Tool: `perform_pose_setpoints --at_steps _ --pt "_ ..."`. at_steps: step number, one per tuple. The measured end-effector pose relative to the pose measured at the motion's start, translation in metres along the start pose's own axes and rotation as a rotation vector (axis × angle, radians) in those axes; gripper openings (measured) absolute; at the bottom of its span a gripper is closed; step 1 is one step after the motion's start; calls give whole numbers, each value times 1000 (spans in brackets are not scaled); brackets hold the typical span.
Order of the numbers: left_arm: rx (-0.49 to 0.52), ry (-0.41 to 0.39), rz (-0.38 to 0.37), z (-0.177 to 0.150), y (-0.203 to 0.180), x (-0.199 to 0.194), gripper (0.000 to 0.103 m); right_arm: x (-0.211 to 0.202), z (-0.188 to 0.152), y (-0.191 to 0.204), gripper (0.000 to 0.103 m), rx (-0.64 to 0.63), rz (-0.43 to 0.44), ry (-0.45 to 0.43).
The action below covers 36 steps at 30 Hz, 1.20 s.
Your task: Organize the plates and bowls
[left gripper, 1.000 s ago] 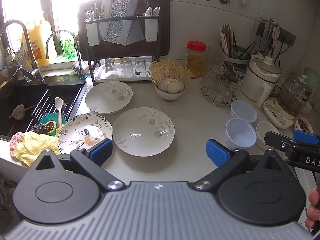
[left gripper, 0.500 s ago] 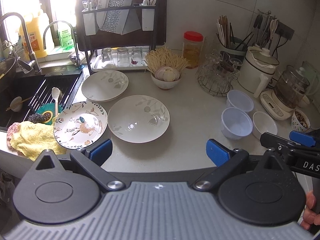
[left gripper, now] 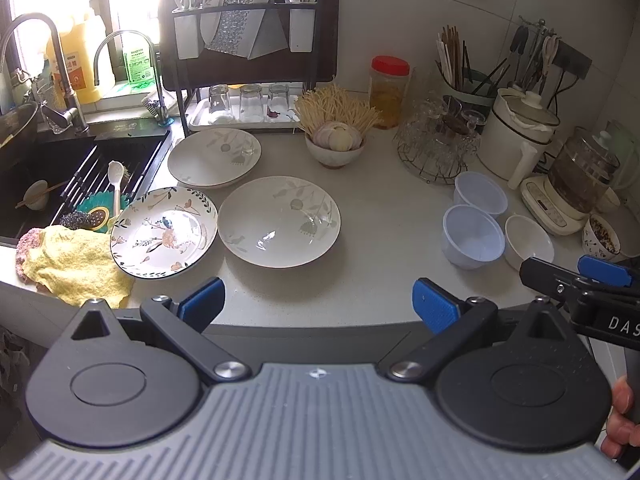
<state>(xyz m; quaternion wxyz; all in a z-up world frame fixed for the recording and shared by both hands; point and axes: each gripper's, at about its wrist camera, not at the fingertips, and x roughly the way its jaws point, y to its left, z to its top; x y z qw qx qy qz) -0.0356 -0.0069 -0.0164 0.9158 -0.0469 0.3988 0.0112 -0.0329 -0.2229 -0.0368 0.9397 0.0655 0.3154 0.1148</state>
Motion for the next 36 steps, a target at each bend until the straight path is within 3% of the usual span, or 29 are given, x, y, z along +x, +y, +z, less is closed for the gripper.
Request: perform_pose_setpoints --at_steps 22,36 --pt "-17 -9 -6 -12 10 1 102 2 -7 2 103 10 5 3" --pt "6 -27 -31 -1 33 10 102 14 -4 31 103 -6 19 -23"
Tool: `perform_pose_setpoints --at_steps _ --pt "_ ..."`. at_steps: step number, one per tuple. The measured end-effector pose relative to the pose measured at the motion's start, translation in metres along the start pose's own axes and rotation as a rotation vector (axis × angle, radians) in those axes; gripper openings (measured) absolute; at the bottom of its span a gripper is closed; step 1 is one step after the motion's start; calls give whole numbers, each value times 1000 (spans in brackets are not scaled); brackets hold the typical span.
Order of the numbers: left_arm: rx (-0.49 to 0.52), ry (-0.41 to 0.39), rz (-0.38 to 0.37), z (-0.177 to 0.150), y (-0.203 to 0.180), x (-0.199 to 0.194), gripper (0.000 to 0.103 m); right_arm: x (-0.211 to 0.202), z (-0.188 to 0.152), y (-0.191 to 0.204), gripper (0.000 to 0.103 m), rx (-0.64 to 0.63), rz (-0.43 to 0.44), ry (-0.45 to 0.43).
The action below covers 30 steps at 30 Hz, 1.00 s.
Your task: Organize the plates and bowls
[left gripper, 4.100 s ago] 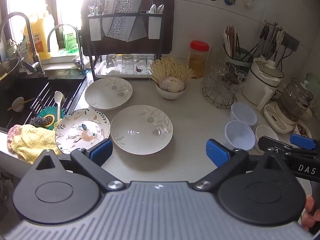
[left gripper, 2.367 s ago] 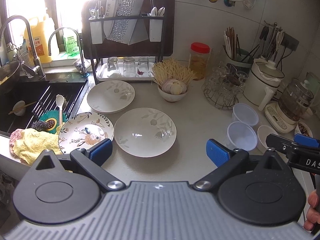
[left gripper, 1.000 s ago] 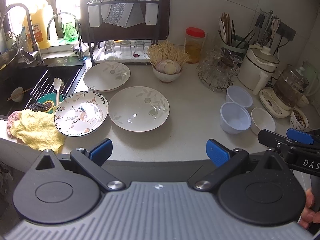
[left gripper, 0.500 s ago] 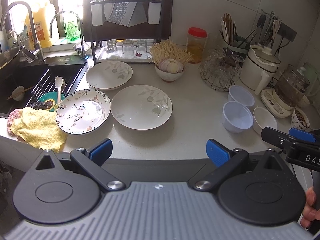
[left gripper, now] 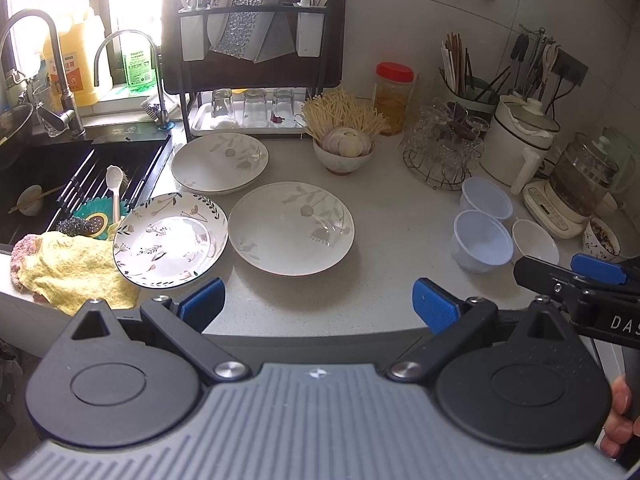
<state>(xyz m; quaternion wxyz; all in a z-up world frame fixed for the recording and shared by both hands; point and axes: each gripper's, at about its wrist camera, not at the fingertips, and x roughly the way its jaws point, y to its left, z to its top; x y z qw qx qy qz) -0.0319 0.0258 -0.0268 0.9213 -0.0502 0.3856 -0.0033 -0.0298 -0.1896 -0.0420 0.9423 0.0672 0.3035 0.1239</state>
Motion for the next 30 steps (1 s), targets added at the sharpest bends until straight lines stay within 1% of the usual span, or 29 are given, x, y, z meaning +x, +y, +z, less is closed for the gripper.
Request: perform_pose_setpoints --at_steps 10,16,21,30 --pt "-15 -21 -1 12 16 9 102 13 11 12 103 -12 10 -21" --pt "-37 -11 7 20 28 21 102 22 17 19 103 -26 -19 -54" --pt "-38 4 10 27 40 34 102 34 21 23 103 3 27 -56" --pt "-54 15 12 42 68 54 102 59 26 45 103 -4 58 -32"
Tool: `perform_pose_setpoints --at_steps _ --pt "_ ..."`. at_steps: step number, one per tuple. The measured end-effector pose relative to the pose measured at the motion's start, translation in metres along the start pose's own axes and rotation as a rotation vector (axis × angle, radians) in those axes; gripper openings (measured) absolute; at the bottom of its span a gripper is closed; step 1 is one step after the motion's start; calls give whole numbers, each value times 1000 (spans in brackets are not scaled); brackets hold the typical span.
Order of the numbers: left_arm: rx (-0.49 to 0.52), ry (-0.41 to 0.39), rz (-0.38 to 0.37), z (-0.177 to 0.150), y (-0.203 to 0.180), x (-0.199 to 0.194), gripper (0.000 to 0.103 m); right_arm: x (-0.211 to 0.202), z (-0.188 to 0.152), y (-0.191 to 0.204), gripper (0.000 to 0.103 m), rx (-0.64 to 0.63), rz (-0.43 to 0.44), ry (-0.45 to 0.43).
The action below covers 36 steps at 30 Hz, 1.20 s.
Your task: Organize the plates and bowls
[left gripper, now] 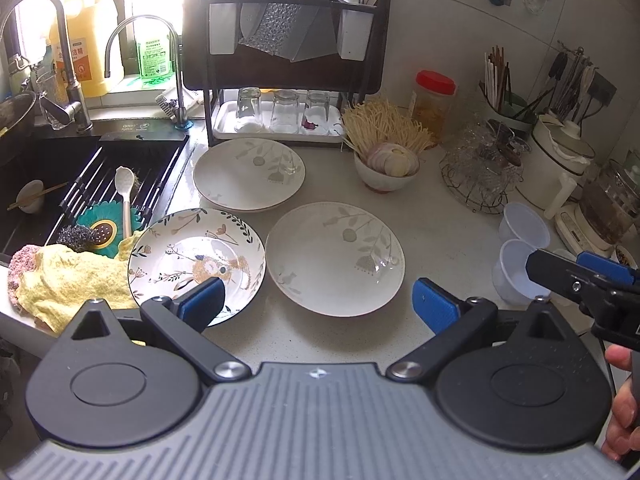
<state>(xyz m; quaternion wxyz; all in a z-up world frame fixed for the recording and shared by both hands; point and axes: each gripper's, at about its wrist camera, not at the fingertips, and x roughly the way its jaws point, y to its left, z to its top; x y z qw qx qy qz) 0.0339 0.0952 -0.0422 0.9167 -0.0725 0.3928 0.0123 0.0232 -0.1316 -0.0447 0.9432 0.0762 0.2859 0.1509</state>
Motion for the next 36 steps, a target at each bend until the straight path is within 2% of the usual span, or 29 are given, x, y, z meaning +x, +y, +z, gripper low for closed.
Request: perform_pose_setpoints --at_steps 7,23,27,32,36 --pt "-57 -12 33 12 37 13 102 29 1 14 97 22 51 46" --pt "-117 95 11 48 119 81 102 109 -4 55 97 70 122 234" --pt "-113 123 35 56 142 94 101 130 -3 65 90 88 146 287" --pt "-127 151 26 65 174 111 101 153 -9 78 89 133 197 370" --pt "-129 193 19 68 197 129 101 164 -17 91 89 147 204 417"
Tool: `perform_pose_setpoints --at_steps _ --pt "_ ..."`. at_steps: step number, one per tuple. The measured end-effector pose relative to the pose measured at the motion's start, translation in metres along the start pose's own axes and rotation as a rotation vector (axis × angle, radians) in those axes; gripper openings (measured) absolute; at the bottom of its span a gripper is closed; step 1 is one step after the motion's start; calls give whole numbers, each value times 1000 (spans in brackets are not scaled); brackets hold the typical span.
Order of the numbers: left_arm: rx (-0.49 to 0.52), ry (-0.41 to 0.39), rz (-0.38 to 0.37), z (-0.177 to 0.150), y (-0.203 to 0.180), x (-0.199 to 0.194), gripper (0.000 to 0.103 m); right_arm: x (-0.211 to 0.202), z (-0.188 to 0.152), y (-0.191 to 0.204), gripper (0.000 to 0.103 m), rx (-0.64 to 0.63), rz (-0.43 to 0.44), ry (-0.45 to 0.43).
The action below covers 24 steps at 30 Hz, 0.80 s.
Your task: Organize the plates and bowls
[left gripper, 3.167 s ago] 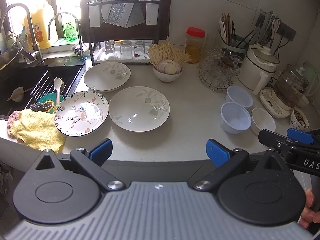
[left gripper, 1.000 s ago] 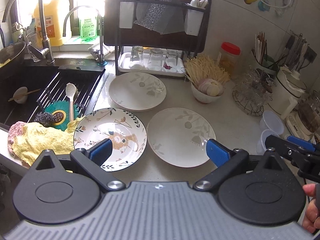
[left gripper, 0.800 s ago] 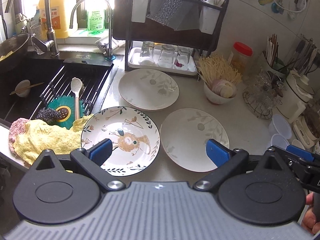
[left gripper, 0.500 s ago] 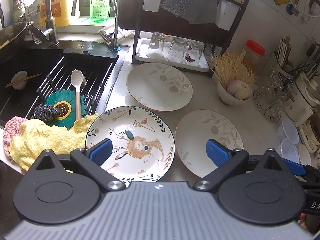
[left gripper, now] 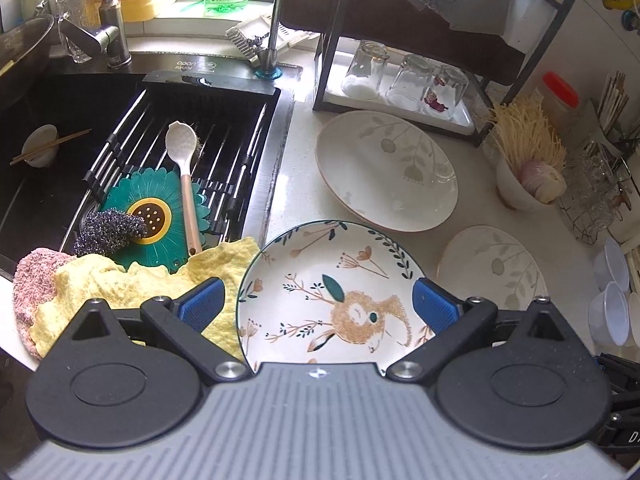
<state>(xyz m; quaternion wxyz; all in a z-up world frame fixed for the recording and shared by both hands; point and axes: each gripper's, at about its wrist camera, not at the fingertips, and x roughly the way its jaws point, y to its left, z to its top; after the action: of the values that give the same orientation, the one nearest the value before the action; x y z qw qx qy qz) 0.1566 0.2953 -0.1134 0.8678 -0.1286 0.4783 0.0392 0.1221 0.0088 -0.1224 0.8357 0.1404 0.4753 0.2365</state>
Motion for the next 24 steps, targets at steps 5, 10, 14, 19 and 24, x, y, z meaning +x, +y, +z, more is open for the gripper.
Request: perform_pose_setpoints --at_steps 5,10,14,19,24 --pt "18 49 -11 9 20 20 101 14 -4 5 88 27 -28 29" --pt "23 97 -56 15 34 41 101 27 -8 8 81 67 -48 63" --pt "43 134 -88 19 40 58 100 45 -10 11 72 117 -32 102" --pt "76 175 -88 22 44 79 94 68 -16 12 60 180 -27 145" --pt "71 198 -99 17 52 91 80 84 -19 9 47 203 -50 165"
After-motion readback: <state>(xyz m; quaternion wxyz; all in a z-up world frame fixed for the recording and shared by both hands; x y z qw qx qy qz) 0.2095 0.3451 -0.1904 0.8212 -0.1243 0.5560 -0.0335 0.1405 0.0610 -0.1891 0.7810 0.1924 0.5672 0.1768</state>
